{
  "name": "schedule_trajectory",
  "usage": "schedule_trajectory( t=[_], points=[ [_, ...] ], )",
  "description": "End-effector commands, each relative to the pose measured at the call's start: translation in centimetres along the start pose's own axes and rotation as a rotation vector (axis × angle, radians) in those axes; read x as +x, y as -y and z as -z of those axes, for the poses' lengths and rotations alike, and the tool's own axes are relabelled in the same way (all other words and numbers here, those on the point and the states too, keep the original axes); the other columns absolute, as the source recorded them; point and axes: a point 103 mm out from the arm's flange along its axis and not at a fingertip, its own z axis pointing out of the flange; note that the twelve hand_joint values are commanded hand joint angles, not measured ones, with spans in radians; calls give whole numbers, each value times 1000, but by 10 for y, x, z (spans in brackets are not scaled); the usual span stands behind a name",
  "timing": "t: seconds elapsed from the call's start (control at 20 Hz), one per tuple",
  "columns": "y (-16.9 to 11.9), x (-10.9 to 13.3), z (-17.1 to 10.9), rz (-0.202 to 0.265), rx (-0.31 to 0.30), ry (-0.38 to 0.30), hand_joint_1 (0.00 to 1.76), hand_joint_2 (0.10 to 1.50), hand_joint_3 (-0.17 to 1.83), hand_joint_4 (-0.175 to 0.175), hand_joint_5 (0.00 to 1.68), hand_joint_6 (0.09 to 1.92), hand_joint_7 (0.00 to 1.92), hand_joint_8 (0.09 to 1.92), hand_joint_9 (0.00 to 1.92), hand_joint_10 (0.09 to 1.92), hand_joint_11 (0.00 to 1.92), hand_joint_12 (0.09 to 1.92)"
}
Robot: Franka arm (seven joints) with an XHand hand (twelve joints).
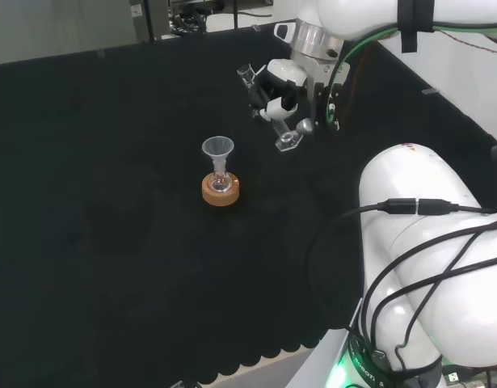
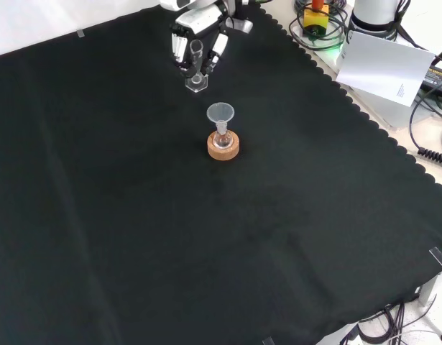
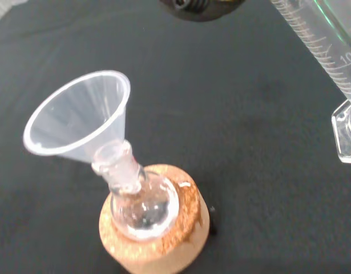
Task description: Put the graduated cylinder back on the table.
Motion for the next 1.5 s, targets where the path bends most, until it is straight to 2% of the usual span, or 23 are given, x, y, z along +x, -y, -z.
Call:
schedule_trajectory(
  t=[0.05,0.4,0.5,0.55,0.65,0.85,1.35,1.5],
  points=[
    [-45,-11,-18,11,-82,-131,1233,1099,-1,18,1015,1042,1044,857,1361,99,1136,738],
    [-74,-23,-32,-4,-136,-190,1231,1104,2,14,1007,1058,1025,885,1356,92,1127,749],
    [-79,-25,-37,-13,-151,-190,1246,1119,5,-109,963,1063,986,993,1350,87,1118,761],
    [-81,-27,-40,-19,-162,-194,1250,1125,5,-142,949,1068,974,1026,1348,87,1113,767],
    [-84,-30,-46,-27,-176,-203,1252,1129,5,-168,937,1073,963,1053,1345,87,1108,773],
    [-89,-35,-58,-41,-204,-252,1253,1132,4,-175,933,1076,959,1063,1339,87,1103,777],
    [-100,-40,-73,-47,-271,-285,1247,1145,3,-175,910,1112,929,1105,1306,87,1067,805],
    [-104,-40,-76,-52,-274,-298,1245,1149,3,-175,904,1122,921,1116,1300,87,1057,811]
  ],
)
